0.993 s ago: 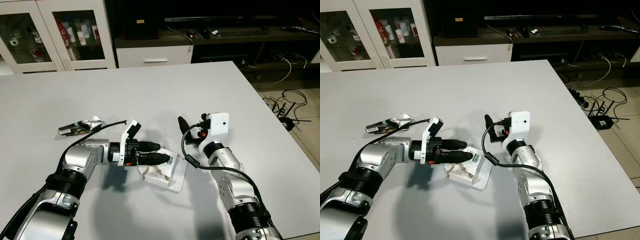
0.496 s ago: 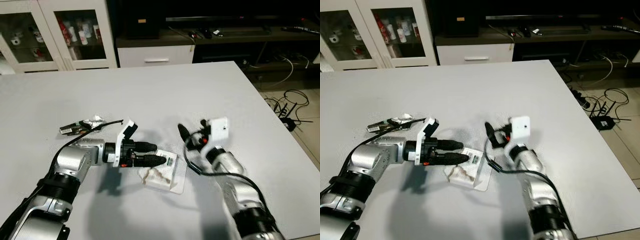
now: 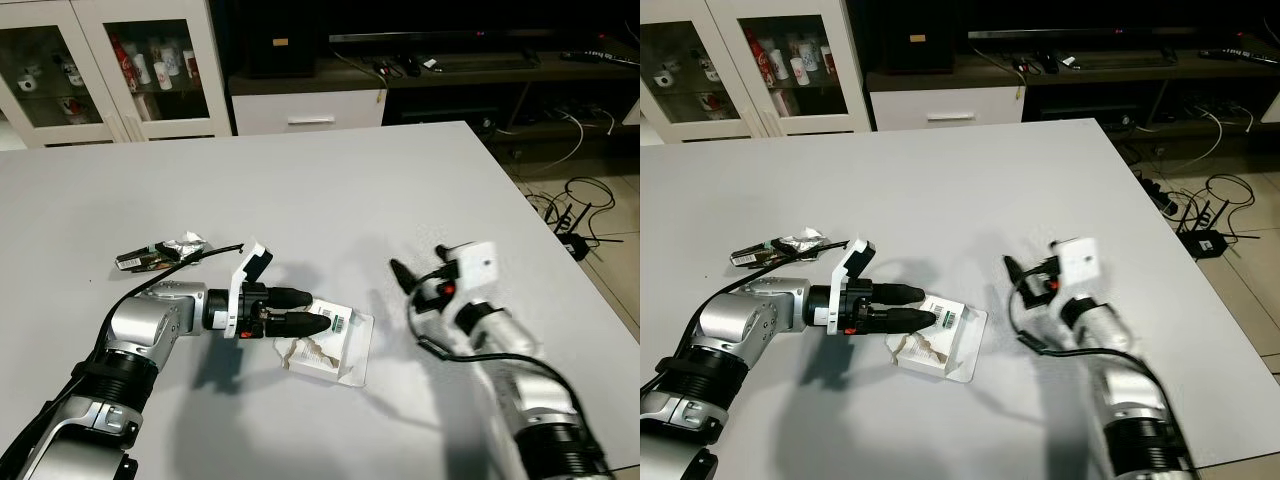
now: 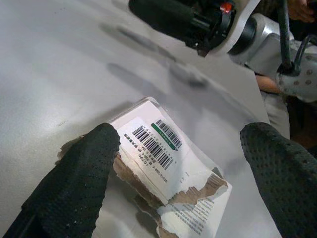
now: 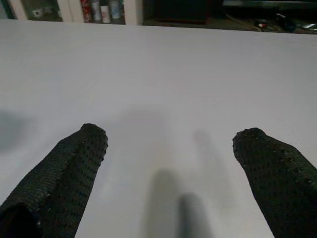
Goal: Picking trash to rubbish bin
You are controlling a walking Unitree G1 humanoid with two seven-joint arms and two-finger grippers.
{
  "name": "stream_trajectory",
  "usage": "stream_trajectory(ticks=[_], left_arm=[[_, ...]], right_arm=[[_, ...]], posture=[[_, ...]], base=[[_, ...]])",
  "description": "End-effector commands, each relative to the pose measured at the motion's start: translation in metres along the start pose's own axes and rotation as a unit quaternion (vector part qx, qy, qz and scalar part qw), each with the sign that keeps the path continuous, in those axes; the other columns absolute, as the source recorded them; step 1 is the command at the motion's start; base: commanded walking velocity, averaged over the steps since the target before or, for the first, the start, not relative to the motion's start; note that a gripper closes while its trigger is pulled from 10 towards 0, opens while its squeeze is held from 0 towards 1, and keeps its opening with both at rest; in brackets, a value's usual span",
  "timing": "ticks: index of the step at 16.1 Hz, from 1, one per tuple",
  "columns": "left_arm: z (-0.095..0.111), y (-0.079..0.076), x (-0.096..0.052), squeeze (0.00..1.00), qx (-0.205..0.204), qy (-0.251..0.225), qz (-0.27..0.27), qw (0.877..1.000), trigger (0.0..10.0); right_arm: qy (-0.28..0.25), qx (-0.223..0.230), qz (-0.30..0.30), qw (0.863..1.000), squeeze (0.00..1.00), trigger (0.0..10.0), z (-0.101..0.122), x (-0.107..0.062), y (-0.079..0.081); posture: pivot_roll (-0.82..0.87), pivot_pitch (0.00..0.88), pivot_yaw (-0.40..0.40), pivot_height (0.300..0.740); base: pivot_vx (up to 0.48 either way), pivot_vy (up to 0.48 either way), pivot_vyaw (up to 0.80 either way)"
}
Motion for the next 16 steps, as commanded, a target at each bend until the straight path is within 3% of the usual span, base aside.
stream_trajectory(ticks=[1,5,10,16], left_arm=[[0.004,-0.001,-0.002,0.0,0.005,-0.003,0.003,1.0,10.0],[0.004,0.001,-0.005,0.0,0.006,0.0,0.006,1.0,10.0],[0.0,-0.001,-0.005,0.0,0.005,0.005,0.003,1.0,10.0],[0.002,0.0,-0.005,0.0,0.008,0.004,0.003,1.0,10.0]], right_arm=[[-0.009,0.003,0.004,1.0,0.0,10.0,0.007,-0.005,-0.006],[0.013,0.024,0.073,0.997,0.0,10.0,0.0,-0.02,0.004],[0.041,0.052,0.186,0.98,0.0,10.0,-0.01,-0.038,0.039],[0.059,0.062,0.257,0.963,0.0,10.0,-0.011,-0.053,0.059]], posture=[[-0.04,0.05,0.021,0.74],[-0.04,0.044,0.022,0.74],[-0.04,0.037,0.023,0.74],[-0.04,0.037,0.019,0.74]], base=[[0.0,0.0,0.0],[0.0,0.0,0.0],[0.0,0.0,0.0],[0.0,0.0,0.0]])
Point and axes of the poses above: a point about 5 cm out from each wrist's last joint towards the gripper, its own x axis pointing out of the wrist towards the gripper, its own z axis along the axis of the wrist's last joint, y = z × x, the point moved 6 cm from there along x, pointing out of the wrist towards the gripper, and after that the axes turned 2 degrees about -x, right-handed, at the moved point
